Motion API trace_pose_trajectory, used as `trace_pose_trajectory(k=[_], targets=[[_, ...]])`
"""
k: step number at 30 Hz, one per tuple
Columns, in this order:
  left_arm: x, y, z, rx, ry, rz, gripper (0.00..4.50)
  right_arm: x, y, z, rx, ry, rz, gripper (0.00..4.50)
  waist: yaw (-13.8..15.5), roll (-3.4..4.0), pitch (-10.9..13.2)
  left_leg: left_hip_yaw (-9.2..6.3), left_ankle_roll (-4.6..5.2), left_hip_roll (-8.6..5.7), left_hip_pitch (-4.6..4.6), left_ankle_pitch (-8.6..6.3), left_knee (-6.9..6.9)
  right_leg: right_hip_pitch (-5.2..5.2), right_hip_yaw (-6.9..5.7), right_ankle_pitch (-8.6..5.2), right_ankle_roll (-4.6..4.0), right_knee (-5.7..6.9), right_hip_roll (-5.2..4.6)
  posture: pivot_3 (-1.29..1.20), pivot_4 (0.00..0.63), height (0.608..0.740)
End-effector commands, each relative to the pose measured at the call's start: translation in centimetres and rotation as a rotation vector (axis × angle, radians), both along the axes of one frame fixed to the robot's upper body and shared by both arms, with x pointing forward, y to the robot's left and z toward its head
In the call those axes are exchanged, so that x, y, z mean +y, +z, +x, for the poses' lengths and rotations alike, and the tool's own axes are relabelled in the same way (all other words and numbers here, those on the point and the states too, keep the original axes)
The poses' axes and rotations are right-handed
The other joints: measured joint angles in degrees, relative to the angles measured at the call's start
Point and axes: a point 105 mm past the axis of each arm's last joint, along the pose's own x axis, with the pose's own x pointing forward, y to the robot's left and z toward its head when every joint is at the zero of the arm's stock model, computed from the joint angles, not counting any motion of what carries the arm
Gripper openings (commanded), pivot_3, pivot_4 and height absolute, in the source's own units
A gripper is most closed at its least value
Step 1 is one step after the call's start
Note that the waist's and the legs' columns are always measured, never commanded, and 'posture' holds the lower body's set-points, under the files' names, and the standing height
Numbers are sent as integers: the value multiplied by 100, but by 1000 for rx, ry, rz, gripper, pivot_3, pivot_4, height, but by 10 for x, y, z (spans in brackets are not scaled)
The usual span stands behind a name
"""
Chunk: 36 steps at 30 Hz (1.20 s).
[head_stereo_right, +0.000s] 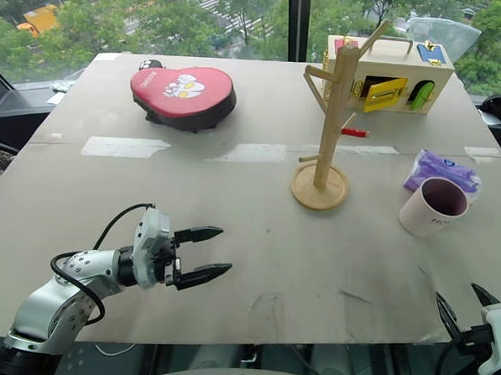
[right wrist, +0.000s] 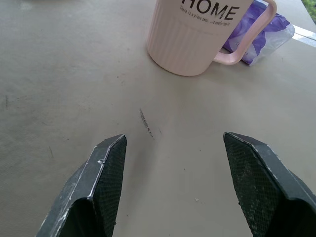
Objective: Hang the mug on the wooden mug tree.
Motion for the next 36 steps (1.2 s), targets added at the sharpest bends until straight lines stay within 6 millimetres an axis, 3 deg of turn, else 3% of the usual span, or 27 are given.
trace_pose_trajectory(k=[1,4,7,16,21,27,32,36], targets=[[-10,23,-2,-53,-101,-67,4419,-14,10,16,-71,-53,11,3095,-1,-5,2,0,0,0,0,0,0,0,0,0,0,0,0,0,150,733],[-24,44,-13,-78,-259,-143,4419,-31,16,40,-133,-149,58,3095,-28,-19,1,-1,-1,1,0,0,9,1,-2,2,1,0,-1,0,150,733],[-33,50,-19,-100,-323,-126,4419,-41,24,56,-166,-146,41,3095,-6,14,-15,8,-5,-4,4,5,8,3,-2,4,0,2,-10,0,150,733],[-42,64,-16,-144,-320,-135,4419,-62,34,94,-167,-149,-4,3095,6,16,-12,11,4,-6,-3,33,4,5,0,11,16,5,39,0,150,733],[-39,67,-17,-147,-288,-132,4419,-61,42,108,-170,-104,-11,3095,-12,16,-12,15,6,-5,2,33,5,5,5,12,19,8,46,0,150,733],[-43,69,-20,-148,-258,-138,4419,-45,51,136,-179,-12,23,3095,-17,16,-12,20,5,1,6,33,5,5,17,13,20,10,53,0,150,733],[-47,68,-22,-152,-236,-142,4419,-43,40,163,-135,23,-5,3095,-9,13,-11,21,5,-2,5,33,6,5,17,14,20,10,52,0,150,733],[-47,71,-17,-165,-219,-148,4419,-35,37,181,-139,78,53,1824,-7,13,-10,23,5,-2,4,34,8,4,14,14,20,10,55,0,150,733]])
